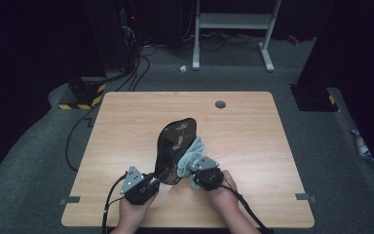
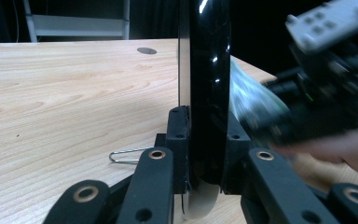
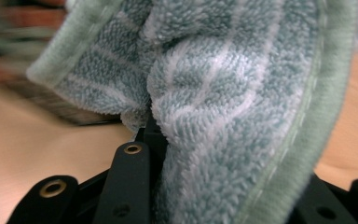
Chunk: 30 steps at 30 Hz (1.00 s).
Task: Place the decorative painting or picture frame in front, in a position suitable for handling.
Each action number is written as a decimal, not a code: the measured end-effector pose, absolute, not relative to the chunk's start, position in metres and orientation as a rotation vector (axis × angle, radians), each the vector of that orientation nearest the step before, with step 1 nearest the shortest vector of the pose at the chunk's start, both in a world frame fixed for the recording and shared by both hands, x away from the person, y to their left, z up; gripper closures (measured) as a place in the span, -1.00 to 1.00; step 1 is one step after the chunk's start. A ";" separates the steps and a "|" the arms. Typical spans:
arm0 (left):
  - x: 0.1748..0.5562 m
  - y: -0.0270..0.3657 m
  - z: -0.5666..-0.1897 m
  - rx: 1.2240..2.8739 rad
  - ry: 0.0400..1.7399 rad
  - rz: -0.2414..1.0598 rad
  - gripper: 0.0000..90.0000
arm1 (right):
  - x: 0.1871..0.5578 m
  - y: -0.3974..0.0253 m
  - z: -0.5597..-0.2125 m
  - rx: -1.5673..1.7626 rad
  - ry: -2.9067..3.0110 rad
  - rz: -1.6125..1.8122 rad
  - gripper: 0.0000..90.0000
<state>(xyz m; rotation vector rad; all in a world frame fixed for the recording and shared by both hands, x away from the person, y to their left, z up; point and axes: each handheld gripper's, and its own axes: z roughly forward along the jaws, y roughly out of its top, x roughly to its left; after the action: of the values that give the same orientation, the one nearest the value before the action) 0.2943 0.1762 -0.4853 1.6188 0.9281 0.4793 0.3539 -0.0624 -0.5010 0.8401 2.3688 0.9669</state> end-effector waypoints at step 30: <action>0.303 0.182 -0.430 1.679 0.887 0.556 0.34 | 0.332 -0.059 -0.517 0.759 2.423 1.021 0.41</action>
<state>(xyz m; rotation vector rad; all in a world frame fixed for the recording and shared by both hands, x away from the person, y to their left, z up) 0.3029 0.1821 -0.4305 1.6791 0.8871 0.5561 0.3317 -0.0591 -0.5175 0.7590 2.4234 1.0207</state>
